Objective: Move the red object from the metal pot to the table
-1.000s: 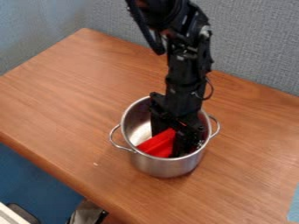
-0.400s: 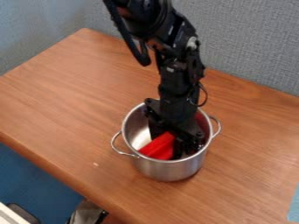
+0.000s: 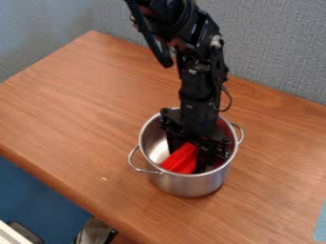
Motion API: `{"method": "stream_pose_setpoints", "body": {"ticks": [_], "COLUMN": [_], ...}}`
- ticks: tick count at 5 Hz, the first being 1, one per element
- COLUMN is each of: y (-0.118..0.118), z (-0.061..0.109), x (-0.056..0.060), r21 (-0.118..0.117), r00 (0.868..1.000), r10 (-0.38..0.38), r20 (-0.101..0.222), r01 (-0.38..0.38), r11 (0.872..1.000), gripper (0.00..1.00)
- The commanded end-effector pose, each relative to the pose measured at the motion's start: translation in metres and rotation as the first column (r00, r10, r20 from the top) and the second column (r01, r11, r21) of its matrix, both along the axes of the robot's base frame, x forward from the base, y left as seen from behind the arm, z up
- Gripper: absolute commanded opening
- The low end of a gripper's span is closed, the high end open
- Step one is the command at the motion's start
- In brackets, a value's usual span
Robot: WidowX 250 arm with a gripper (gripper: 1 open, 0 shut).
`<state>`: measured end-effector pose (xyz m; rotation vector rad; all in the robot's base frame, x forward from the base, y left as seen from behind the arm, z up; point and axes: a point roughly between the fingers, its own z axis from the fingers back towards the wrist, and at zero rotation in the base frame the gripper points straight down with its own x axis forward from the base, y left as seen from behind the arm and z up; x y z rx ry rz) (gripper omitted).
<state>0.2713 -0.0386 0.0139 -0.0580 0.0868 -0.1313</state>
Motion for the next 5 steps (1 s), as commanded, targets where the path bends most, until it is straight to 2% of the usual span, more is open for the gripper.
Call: {"method": "stream_pose_setpoints", "body": {"ticks": [1,2,4,5], "y": [0.008,0.015,0.046,0.051], "z": [-0.004,0.006,0.011,0.01], "x": [-0.006,-0.006,-0.007,-0.017], "r21": [-0.032,-0.061,-0.034,-0.034], "r00": [0.999,0.993,0.991,0.991], "r10": [-0.043,-0.112,-0.132,-0.129], "r20": [-0.006,0.037,0.015,0.022], "r01": [0.043,0.114,0.132,0.129], "r11": [0.999,0.992,0.991,0.991], "gripper": [0.0,0.0,0.0,0.0]}}
